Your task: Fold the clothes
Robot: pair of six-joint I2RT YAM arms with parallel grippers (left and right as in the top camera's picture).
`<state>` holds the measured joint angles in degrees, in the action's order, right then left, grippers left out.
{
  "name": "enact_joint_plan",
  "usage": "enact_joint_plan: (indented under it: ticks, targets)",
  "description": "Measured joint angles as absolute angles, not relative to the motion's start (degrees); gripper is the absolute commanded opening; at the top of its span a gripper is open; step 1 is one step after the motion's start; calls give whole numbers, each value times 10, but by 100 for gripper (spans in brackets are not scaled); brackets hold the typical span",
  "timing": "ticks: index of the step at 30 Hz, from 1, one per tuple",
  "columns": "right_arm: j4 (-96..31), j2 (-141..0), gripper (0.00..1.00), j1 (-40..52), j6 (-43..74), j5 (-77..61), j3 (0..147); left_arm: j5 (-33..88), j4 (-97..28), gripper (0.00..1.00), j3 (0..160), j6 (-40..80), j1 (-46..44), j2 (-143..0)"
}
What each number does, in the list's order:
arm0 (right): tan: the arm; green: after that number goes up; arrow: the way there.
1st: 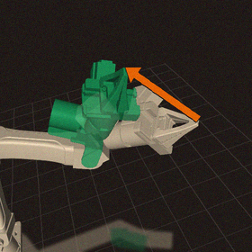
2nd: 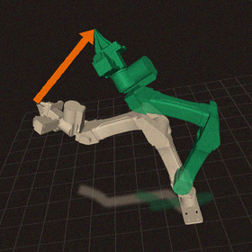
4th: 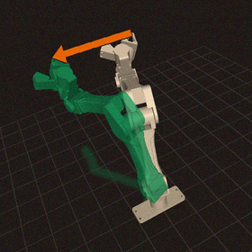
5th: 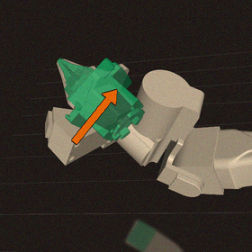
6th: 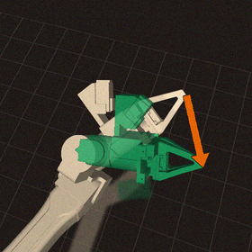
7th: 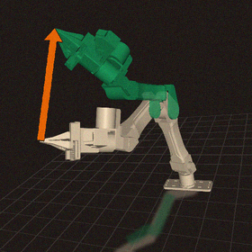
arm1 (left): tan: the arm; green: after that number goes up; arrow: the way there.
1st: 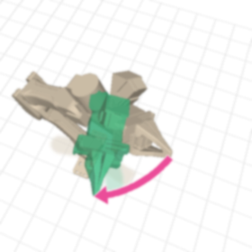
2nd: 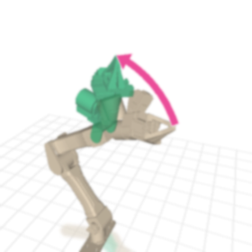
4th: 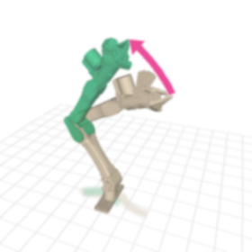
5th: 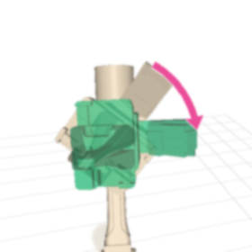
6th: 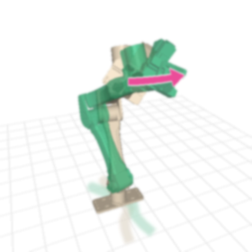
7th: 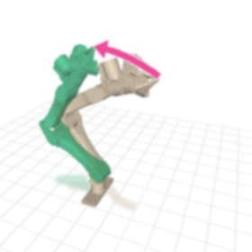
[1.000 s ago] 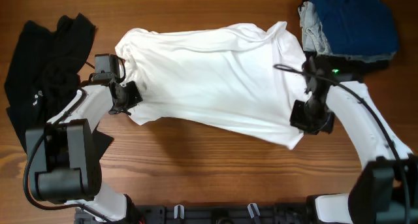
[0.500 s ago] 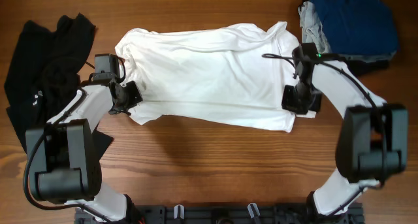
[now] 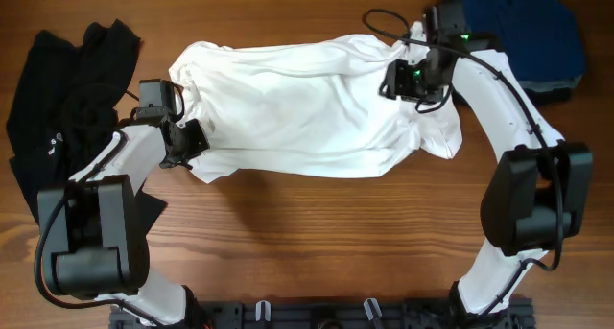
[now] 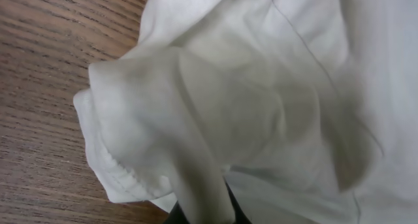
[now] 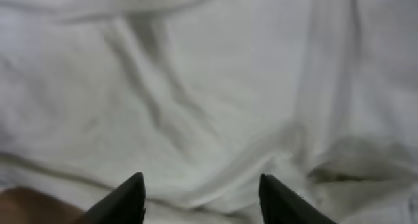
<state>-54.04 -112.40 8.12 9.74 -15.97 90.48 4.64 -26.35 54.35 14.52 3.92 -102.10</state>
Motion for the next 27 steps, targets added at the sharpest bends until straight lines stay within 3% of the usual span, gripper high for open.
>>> enact_joint_plan:
  ticks: [6, 10, 17, 27]
  targets:
    - [-687, -1124, 62, 90, 113, -82, 904, 46, -264, 4, 543, 145, 39, -1021]
    - [-719, -1124, 62, 70, 134, -22, 904, 46, -264, 4, 543, 145, 39, -1021]
    - [-715, -1124, 62, 3, 136, 10, 890, 46, -264, 4, 543, 145, 39, -1021]
    - [-584, -1123, 60, -2, 134, -47, 696, 46, -267, 4, 544, 145, 39, -1021]
